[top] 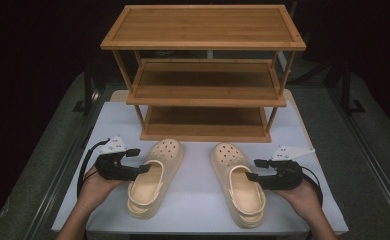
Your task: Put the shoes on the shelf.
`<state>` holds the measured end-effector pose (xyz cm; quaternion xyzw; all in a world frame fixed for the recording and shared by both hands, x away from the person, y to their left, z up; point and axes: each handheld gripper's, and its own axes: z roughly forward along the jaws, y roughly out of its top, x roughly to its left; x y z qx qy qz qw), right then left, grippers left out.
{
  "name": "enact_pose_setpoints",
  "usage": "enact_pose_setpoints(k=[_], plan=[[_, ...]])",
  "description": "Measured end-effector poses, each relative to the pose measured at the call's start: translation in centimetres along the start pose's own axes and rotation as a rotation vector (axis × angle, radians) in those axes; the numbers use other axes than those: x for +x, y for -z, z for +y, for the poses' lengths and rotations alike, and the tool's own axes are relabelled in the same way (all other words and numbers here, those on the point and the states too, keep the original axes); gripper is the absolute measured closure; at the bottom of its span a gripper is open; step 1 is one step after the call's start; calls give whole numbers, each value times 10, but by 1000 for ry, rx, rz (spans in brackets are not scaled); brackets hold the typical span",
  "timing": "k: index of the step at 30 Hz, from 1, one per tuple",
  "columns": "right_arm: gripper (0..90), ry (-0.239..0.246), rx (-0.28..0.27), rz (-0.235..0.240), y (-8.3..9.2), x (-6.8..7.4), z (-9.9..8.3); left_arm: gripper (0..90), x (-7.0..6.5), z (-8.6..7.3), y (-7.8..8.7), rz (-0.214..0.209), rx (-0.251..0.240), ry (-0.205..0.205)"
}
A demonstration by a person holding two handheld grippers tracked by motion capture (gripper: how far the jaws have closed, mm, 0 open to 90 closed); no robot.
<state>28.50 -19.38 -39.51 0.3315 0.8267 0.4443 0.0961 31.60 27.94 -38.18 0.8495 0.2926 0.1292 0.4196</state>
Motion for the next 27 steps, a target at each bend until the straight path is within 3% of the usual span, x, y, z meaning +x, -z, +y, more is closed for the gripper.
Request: enact_pose_setpoints(k=[9,16,20,27], plan=[[544,22,-8,7,-10,1,2,439,-5,-3,-14,18,30,-23],[627,26,-10,4,-9,1,0,575,-5,-3,-11,46,32,-37],[650,30,-14,4,-8,1,-1,607,-7,-3,-10,53,37,-48],[727,47,-17,-15,-6,4,0,716,-10,-2,-7,103,43,-85]])
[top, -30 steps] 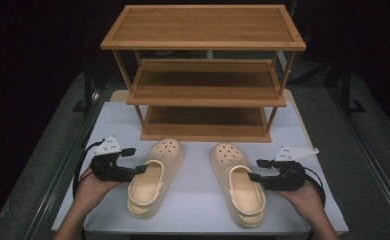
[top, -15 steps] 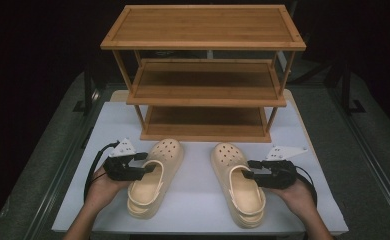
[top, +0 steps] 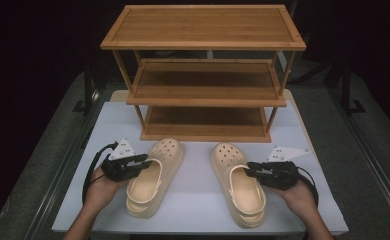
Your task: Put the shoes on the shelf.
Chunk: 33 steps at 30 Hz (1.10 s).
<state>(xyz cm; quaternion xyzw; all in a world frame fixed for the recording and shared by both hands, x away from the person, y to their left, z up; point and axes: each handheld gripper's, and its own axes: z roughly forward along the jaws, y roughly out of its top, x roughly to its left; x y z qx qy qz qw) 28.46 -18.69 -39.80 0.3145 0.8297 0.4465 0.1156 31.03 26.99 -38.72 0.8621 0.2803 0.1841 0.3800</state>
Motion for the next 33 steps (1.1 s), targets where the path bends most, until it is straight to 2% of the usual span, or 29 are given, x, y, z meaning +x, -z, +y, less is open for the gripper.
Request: enact_pose_setpoints(k=[3,7,12,15,17,20,24,33], plan=[[754,1,-4,-17,1,0,0,736,0,1,1,11,5,-9],[784,12,-14,-36,3,0,2,770,0,2,4,49,1,-11],[823,15,-30,-85,8,-1,3,809,3,4,8,79,-8,7],[839,12,-45,-111,11,-5,5,825,3,6,9,74,-12,8],[841,8,-49,-108,14,-6,6,829,3,9,10,64,-16,8],[841,9,-56,-111,17,-7,7,830,1,13,12,67,-24,3],[841,13,-61,-138,23,-10,11,829,2,19,12,72,-20,3],[840,15,-80,-196,28,-23,25,826,7,40,1,79,-25,-6]])
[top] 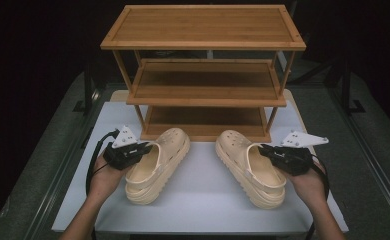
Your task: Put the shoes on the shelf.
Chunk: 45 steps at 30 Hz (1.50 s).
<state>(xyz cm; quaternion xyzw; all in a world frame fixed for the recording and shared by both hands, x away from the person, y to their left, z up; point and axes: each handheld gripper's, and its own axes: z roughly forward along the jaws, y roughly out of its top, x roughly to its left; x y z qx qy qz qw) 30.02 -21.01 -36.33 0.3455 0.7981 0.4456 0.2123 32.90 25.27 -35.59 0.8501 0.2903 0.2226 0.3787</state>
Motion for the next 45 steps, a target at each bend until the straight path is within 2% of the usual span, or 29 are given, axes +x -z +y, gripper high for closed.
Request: enact_pose_setpoints(k=[13,22,27,36,40,45], plan=[[839,-9,8,-60,-26,-23,19,826,13,25,-34,-2,-9,6],[838,-22,16,-91,-48,-35,28,826,22,35,-58,24,-16,33],[839,-21,12,-104,-60,-38,33,825,23,40,-70,41,-12,24],[838,-19,18,-126,-85,-40,44,825,24,52,-90,94,-18,27],[837,-13,23,-143,-95,-39,46,826,21,57,-100,119,-23,10],[836,-7,25,-160,-106,-39,47,825,17,61,-110,169,9,-37]])
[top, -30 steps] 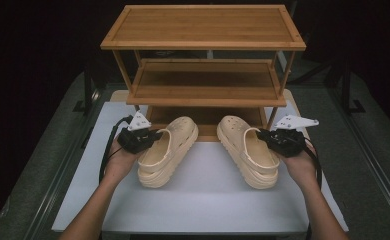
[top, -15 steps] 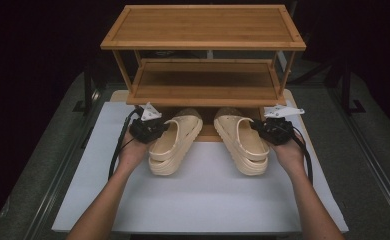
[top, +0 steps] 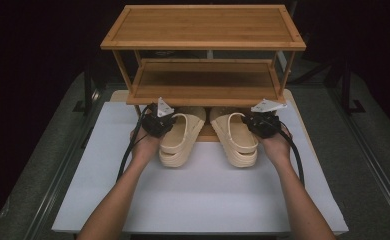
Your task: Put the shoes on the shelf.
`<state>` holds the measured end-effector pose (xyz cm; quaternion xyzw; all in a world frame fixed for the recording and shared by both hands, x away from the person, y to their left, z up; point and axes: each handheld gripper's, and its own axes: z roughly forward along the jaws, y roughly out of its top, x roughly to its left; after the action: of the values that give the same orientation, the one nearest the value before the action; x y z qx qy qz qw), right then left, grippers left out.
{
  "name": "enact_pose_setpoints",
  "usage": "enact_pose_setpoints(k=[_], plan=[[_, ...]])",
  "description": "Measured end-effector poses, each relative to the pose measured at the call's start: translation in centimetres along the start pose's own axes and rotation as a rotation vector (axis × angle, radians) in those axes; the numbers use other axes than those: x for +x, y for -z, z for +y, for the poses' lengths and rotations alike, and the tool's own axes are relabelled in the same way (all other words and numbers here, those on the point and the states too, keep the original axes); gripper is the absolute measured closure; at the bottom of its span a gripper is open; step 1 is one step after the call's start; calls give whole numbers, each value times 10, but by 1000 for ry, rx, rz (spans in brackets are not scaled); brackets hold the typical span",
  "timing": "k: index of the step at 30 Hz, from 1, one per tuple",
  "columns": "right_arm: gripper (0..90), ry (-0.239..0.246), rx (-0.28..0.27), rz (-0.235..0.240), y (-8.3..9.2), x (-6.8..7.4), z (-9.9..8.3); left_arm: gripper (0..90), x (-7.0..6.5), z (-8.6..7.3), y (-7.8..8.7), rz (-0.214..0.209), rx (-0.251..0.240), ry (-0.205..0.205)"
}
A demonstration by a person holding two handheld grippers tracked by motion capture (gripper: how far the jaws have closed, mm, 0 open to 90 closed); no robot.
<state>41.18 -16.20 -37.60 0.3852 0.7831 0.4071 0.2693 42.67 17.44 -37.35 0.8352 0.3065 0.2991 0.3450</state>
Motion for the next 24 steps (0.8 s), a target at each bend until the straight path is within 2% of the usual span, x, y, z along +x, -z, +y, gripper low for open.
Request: enact_pose_setpoints(k=[8,14,18,24], plan=[[836,10,4,-18,-10,5,-1,825,-6,0,-13,30,13,-13],[836,16,4,-34,-17,8,-2,820,-11,1,-17,46,17,-16],[826,9,-1,-33,-21,11,-2,799,-12,2,-19,32,11,-22],[771,28,8,-9,-25,17,-3,759,-14,3,-19,9,8,-18]])
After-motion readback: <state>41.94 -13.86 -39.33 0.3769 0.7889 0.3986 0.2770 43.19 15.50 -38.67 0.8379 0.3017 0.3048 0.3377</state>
